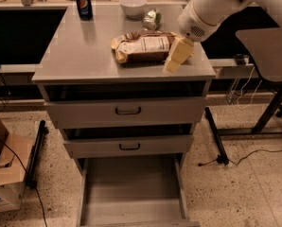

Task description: Place brown chip bag into bottom drawer

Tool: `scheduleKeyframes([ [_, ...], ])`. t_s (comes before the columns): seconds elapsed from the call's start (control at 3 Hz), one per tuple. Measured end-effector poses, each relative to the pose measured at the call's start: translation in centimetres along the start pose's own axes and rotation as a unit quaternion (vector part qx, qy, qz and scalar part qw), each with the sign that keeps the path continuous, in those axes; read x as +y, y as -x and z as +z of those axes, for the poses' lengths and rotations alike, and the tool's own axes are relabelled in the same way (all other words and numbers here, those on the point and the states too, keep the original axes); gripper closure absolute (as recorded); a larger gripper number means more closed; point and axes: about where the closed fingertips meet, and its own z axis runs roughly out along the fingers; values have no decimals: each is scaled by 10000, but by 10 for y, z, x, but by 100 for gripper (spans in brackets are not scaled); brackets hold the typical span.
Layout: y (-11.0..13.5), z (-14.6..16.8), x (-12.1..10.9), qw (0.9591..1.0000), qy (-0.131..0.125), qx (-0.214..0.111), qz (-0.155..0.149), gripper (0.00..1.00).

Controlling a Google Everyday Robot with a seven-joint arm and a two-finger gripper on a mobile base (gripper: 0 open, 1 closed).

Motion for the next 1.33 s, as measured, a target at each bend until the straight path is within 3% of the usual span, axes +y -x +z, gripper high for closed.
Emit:
scheduleKeyframes([
  [0.67, 16, 71, -56, 9993, 137, -348, 50, 0],
  [1.33, 15, 122, -84, 9951, 400, -797, 427, 0],
])
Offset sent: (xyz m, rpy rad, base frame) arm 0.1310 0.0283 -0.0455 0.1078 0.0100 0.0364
